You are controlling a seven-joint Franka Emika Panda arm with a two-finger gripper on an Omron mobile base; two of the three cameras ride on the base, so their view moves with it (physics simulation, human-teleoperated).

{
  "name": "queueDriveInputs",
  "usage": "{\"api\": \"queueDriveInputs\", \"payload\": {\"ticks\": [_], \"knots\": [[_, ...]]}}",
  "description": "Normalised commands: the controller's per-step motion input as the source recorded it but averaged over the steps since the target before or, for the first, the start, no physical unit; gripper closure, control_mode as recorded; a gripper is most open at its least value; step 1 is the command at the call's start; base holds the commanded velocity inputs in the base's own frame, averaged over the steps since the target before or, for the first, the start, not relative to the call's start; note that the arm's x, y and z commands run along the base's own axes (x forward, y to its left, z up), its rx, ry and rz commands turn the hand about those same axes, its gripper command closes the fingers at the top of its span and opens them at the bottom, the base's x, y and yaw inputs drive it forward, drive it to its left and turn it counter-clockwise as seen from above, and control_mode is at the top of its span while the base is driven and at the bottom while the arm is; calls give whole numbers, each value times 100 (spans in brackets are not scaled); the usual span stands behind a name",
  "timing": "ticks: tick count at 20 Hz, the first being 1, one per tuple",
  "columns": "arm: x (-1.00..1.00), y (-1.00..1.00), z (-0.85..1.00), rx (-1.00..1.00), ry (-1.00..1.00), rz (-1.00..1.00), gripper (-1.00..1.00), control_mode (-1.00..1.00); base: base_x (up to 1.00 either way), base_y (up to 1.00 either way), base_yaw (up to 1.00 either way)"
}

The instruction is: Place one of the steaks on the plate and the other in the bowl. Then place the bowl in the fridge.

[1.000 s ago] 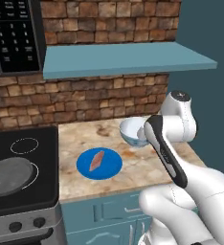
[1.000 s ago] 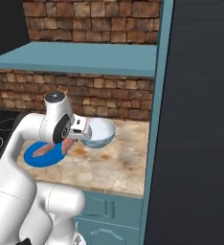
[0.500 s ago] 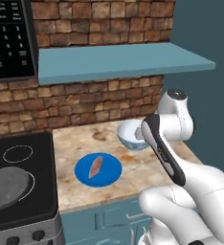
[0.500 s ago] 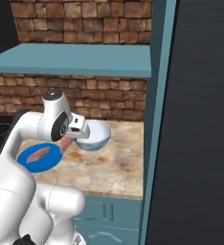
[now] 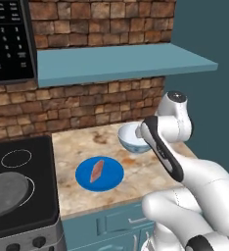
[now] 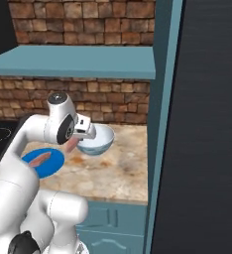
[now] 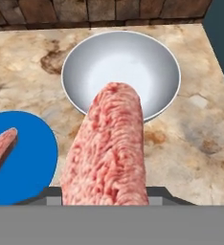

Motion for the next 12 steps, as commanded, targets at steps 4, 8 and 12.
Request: {"api": "queueDriveInputs", "payload": {"ticks": [4,8,12], "knots": [[51,-6,-2,0,-10,0,100,-100,0,0,0],[55,-15,-16,3,-2,0,100,-100,0,0,0],[67,-4,-20,3,0,0,100,-100,0,0,0]]}}
